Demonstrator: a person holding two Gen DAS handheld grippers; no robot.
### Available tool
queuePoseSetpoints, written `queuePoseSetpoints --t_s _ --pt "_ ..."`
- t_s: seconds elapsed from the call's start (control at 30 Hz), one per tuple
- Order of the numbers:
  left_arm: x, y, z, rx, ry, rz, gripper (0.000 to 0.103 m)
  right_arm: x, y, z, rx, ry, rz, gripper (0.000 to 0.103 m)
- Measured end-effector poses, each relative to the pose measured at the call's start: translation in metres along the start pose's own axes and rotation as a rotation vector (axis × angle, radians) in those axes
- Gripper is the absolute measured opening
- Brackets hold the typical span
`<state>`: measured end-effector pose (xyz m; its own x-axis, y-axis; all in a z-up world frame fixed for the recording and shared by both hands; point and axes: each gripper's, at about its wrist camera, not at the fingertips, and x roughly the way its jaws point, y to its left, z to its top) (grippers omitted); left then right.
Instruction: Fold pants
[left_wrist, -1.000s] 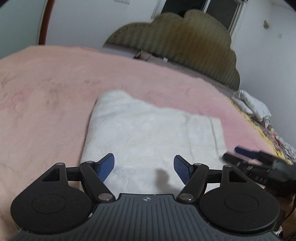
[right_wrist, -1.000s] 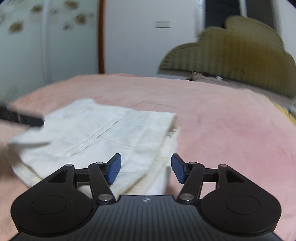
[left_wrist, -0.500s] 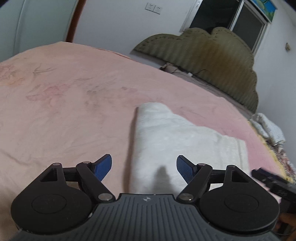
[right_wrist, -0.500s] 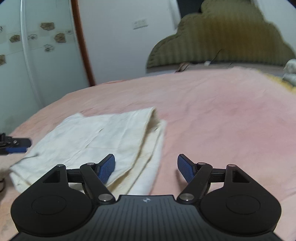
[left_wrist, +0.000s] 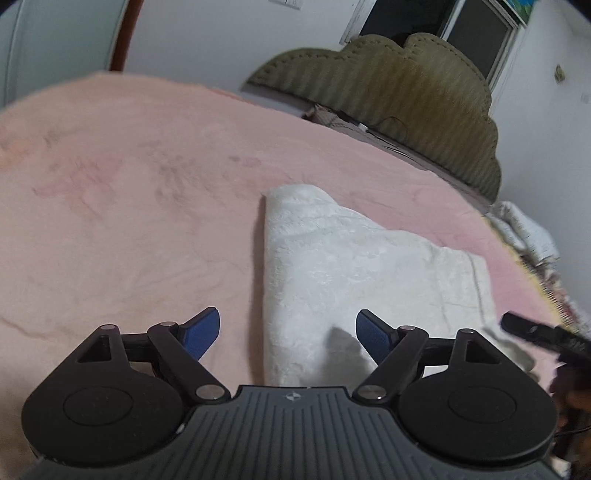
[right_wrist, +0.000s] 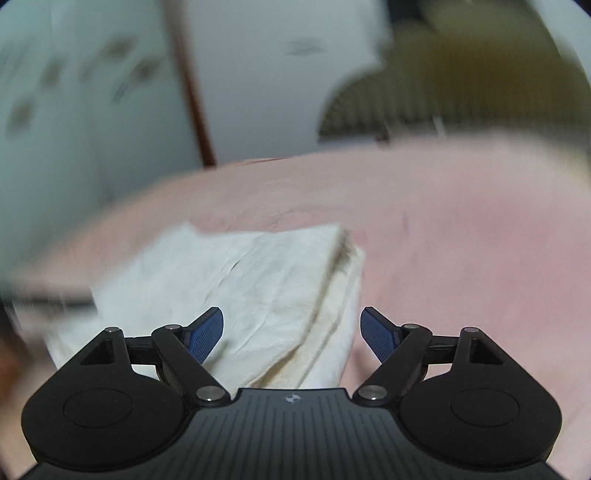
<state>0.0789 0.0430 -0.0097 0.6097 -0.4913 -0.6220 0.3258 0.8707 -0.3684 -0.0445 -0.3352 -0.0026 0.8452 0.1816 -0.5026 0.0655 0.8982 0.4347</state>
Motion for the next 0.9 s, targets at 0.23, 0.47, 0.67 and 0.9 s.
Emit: queuePoseSetpoints --t_s 0.23,0.47,0.67,0.9 --pt "0.016 0.013 0.003 -0.054 0.031 -0.111 0.091 0.012 -0.031 -0.004 0.093 0.096 0.169 0.083" --pt "0.036 -0.007 0.01 0.031 0.074 -0.145 0.07 0.038 -0.016 0.006 0.085 0.113 0.191 0.05" --pt "0.026 -0.04 0.003 0.218 -0.025 0.009 0.024 0.033 0.014 0.012 -0.05 0.067 0.126 0.031" --pt "-0.002 -0.05 0.007 0.292 -0.185 0.08 0.016 0.021 0.063 0.033 -0.251 -0.02 0.115 0.021"
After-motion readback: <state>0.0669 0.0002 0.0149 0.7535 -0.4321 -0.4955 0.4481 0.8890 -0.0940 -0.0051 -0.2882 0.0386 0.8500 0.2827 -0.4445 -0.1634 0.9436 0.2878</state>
